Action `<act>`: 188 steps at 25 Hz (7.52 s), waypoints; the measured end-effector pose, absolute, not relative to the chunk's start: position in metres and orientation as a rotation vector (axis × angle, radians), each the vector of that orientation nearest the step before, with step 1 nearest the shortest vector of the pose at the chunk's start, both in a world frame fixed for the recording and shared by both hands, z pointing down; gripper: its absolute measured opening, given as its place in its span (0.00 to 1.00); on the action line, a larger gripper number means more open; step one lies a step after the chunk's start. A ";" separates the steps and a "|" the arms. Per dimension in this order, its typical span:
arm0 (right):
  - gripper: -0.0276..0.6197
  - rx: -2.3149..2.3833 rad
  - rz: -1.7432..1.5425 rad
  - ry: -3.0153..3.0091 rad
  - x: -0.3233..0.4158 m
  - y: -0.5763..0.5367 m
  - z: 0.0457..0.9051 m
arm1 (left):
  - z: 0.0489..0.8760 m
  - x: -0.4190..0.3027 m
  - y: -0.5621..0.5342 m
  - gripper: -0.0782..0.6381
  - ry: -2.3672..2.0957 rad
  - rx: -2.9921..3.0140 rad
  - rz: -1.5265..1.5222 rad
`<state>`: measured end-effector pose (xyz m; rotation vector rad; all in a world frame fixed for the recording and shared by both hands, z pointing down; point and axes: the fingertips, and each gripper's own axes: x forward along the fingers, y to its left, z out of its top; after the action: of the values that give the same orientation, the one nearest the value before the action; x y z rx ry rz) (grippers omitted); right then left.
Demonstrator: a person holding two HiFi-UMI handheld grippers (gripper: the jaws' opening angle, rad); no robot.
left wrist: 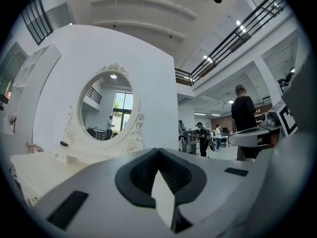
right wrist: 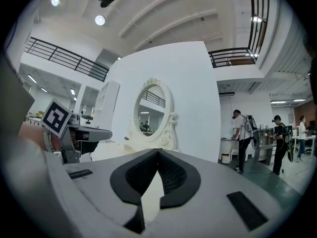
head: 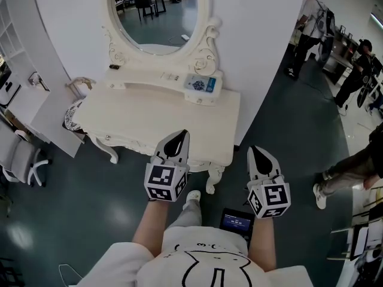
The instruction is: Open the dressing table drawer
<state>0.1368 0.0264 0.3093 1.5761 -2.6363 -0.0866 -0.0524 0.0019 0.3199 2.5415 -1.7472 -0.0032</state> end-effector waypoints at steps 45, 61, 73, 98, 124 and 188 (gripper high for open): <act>0.06 1.610 0.218 -2.430 0.134 -0.218 0.399 | 0.456 -0.057 -0.259 0.34 -1.468 2.370 0.369; 0.06 1.559 0.348 -2.415 0.156 -0.253 0.449 | 0.518 -0.049 -0.286 0.37 -1.483 2.224 0.522; 0.06 1.501 0.399 -2.413 0.153 -0.281 0.473 | 0.550 -0.044 -0.306 0.37 -1.474 2.153 0.583; 0.06 1.526 0.422 -2.397 0.151 -0.262 0.477 | 0.553 -0.045 -0.300 0.28 -1.413 2.180 0.625; 0.06 1.528 0.400 -2.399 0.140 -0.223 0.472 | 0.554 -0.048 -0.265 0.28 -1.382 2.179 0.631; 0.06 1.607 0.337 -2.476 0.133 -0.163 0.445 | 0.536 -0.058 -0.215 0.34 -1.445 2.221 0.552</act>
<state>0.1325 -0.1631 0.4450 1.6066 -2.4760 0.3370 -0.0577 -0.2146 0.5357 2.2214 -1.4447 0.5517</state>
